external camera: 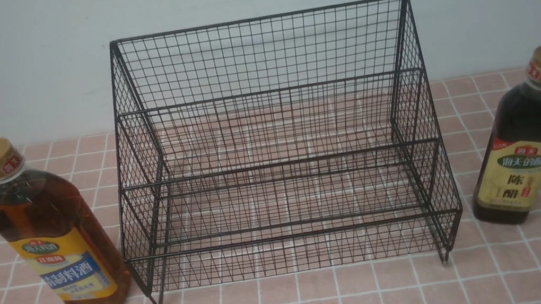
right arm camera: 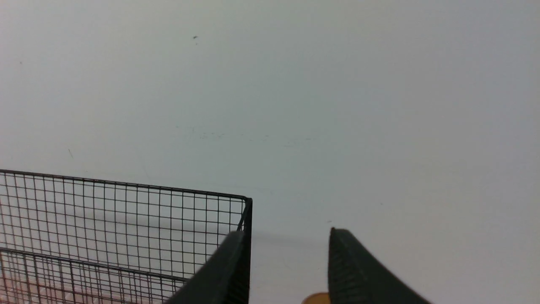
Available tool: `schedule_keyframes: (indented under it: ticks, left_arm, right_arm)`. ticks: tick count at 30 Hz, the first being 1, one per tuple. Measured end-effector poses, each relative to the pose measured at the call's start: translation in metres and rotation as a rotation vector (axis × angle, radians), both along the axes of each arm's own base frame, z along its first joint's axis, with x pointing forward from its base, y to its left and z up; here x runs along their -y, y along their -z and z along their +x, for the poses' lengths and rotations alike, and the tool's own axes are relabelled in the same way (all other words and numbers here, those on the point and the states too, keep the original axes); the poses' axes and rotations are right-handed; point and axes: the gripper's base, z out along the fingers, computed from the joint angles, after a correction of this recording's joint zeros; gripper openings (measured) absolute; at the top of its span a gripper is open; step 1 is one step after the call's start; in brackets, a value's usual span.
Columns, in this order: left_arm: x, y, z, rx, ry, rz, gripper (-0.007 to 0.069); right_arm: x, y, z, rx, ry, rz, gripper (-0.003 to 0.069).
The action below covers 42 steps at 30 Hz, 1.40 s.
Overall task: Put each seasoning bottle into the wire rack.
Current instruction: Use the right arm to grab the condiment bottle closest to it, then use the right arm to put the condiment bottle back on the shelf
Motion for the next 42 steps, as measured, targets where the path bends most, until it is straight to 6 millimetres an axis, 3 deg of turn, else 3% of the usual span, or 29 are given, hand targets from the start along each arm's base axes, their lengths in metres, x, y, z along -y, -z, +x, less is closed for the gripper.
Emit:
schedule_keyframes:
  ticks: [5, 11, 22, 25, 28, 32, 37, 40, 42]
  left_arm:
    - [0.0, 0.0, 0.0, 0.0, 0.0, 0.0, -0.0007]
    - [0.0, 0.0, 0.0, 0.0, 0.0, 0.0, -0.0007]
    - [0.0, 0.0, 0.0, 0.0, 0.0, 0.0, -0.0007]
    - [0.0, 0.0, 0.0, 0.0, 0.0, 0.0, -0.0007]
    - [0.0, 0.0, 0.0, 0.0, 0.0, 0.0, -0.0007]
    - [0.0, 0.0, 0.0, 0.0, 0.0, 0.0, -0.0007]
    - [0.0, 0.0, 0.0, 0.0, 0.0, 0.0, -0.0007]
    - [0.0, 0.0, 0.0, 0.0, 0.0, 0.0, -0.0007]
    - [0.0, 0.0, 0.0, 0.0, 0.0, 0.0, -0.0007]
  right_arm:
    - [-0.008, 0.01, 0.04, -0.048, -0.009, -0.017, 0.0453]
    - [-0.009, 0.027, 0.069, -0.079, 0.034, -0.082, 0.051]
    - [-0.006, 0.058, 0.092, -0.17, 0.112, -0.041, 0.0512]
    - [-0.007, 0.069, 0.098, -0.212, 0.112, -0.043, 0.0456]
    - [-0.007, 0.069, 0.099, -0.195, 0.115, -0.058, 0.0332]
    - [-0.006, 0.065, 0.097, -0.168, 0.115, -0.085, 0.0327]
    - [-0.007, 0.034, 0.083, -0.028, 0.09, -0.108, 0.0326]
    - [-0.011, -0.005, 0.076, 0.128, 0.046, -0.128, 0.0326]
    - [-0.014, -0.019, 0.073, 0.183, 0.02, -0.138, 0.0326]
